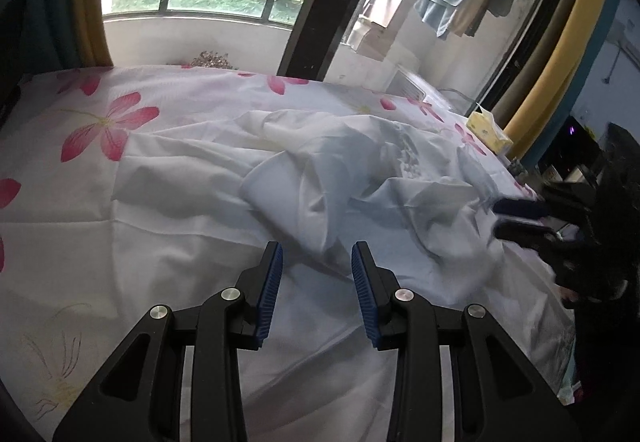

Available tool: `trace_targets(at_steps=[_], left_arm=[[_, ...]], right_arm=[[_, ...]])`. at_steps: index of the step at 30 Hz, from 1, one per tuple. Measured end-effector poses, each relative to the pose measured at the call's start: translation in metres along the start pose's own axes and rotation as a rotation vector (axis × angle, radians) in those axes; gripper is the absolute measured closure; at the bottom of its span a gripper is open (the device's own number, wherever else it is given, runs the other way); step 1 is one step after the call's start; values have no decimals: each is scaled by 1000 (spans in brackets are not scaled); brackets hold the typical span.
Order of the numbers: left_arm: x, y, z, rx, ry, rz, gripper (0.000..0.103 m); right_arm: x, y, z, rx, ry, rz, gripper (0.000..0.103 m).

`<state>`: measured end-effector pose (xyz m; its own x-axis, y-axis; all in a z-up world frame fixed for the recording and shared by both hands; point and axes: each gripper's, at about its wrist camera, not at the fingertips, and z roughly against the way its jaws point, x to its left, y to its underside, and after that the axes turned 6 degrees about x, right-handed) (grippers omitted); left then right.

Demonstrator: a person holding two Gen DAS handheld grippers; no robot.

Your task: Fold large clothes

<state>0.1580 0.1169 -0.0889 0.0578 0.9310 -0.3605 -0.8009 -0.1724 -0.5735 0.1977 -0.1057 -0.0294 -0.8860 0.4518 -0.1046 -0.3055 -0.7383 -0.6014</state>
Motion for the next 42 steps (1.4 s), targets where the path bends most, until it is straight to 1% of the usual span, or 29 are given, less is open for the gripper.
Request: trace_targets(at_steps=[1, 2, 4, 6, 7, 9, 13, 16, 18, 20, 22, 25, 28, 30, 31, 34, 37, 40, 42], left_arm=[[1, 0, -1, 3, -1, 2, 65], [2, -1, -1, 9, -1, 2, 65], [2, -3, -3, 14, 3, -8, 65], [2, -6, -6, 19, 6, -14, 65], [2, -8, -7, 19, 8, -16, 65], [1, -13, -11, 17, 12, -25, 65], [1, -23, -24, 20, 4, -36, 65], [5, -31, -32, 24, 3, -23, 65], [8, -35, -34, 23, -8, -21, 65], [9, -38, -31, 14, -10, -10, 65], [9, -38, -25, -2, -23, -5, 65], [5, -35, -7, -47, -81, -5, 65], [-6, -34, 12, -96, -112, -37, 65], [-16, -35, 20, -114, -110, -72, 65], [-22, -36, 21, -114, -96, -90, 65], [-30, -35, 19, -104, -69, -108, 65], [-28, -31, 10, -72, -55, -96, 65], [-25, -25, 0, -22, -45, -88, 65], [-23, -21, -8, 19, -47, -93, 65]], right_arm=[[-3, -3, -6, 1, 18, -12, 80], [-6, -6, -14, 10, 38, -21, 79], [-8, -11, -27, 20, 49, -37, 79], [-12, -11, -34, 28, 35, -46, 79], [-12, -10, -37, 45, 29, -46, 79], [-10, -3, -45, 91, 6, -45, 79], [7, 9, -54, 141, -75, 5, 78], [15, 14, -50, 136, -108, 24, 70], [19, 17, -48, 153, -137, 23, 70], [24, 21, -44, 168, -148, 35, 70], [27, 27, -34, 165, -157, 43, 70], [22, 32, -15, 138, -143, 42, 70], [8, 29, 5, 78, -92, 12, 70], [-3, 24, 12, 32, -48, -5, 69], [-7, 21, 11, 19, -29, -12, 67], [-17, 8, 0, 0, -16, -38, 58], [-17, -9, -22, -11, -60, -63, 56], [-14, -18, -47, 22, -103, -88, 56], [-9, -17, -61, 68, -142, -91, 56]])
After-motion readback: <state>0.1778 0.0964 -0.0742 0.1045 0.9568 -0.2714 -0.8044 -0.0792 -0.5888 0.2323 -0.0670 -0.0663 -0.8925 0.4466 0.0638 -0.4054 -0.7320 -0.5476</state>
